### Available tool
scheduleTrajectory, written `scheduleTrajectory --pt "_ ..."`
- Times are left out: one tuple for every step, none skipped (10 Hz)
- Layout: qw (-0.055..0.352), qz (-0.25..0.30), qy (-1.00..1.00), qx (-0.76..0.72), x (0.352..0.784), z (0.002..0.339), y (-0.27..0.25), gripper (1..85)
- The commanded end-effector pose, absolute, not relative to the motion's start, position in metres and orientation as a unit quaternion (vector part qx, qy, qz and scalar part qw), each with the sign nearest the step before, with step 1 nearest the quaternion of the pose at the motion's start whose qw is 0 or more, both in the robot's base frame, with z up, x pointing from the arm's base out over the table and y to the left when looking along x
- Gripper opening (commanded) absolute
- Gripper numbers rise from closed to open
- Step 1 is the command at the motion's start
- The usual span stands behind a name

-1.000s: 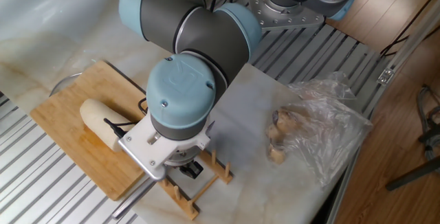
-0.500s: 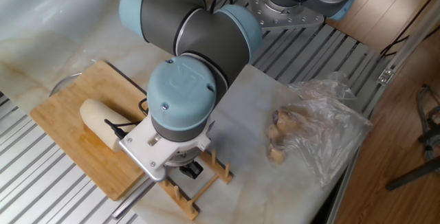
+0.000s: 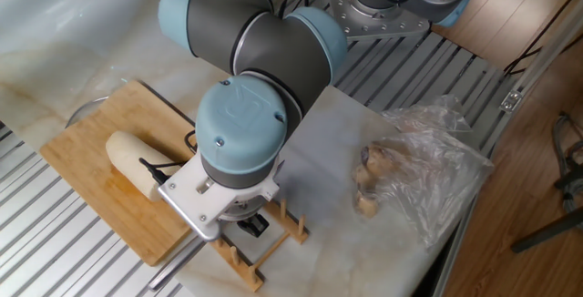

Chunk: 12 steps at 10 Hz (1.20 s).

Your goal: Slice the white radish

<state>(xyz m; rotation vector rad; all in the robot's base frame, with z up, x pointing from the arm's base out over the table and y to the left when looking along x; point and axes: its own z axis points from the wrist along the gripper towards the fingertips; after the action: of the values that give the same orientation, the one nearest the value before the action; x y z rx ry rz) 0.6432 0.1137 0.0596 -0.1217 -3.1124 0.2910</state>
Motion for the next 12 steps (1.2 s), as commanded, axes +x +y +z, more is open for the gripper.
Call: scheduleTrajectory --pt "0.007 0.086 -0.995 -0.045 0.643 0.060 0.117 14.7" --pt "0.007 0.085 -0.995 -0.047 0.643 0.060 0.117 11.3" --pt "0.008 0.087 -0.995 -0.050 0.643 0.060 0.116 6.0" --pt "0.009 0.087 -0.995 -0.052 0.642 0.061 0.115 1.3" --pt "0.009 0.086 -0.995 -0.052 0.642 0.061 0.116 1.3" --pt "0.009 0.083 -0.995 -0.052 0.643 0.063 0.118 1.3" --pt "0.009 0.080 -0.995 -0.052 0.643 0.069 0.120 1.3" --pt "0.010 0.077 -0.996 -0.051 0.644 0.080 0.122 1.3" --pt "0.006 0.076 -0.996 -0.052 0.646 0.091 0.122 1.3" --pt "0.001 0.075 -0.996 -0.050 0.649 0.101 0.119 1.3" --pt "0.000 0.070 -0.997 -0.045 0.650 0.113 0.116 1.3" --pt "0.004 0.063 -0.997 -0.038 0.649 0.129 0.112 1.3"
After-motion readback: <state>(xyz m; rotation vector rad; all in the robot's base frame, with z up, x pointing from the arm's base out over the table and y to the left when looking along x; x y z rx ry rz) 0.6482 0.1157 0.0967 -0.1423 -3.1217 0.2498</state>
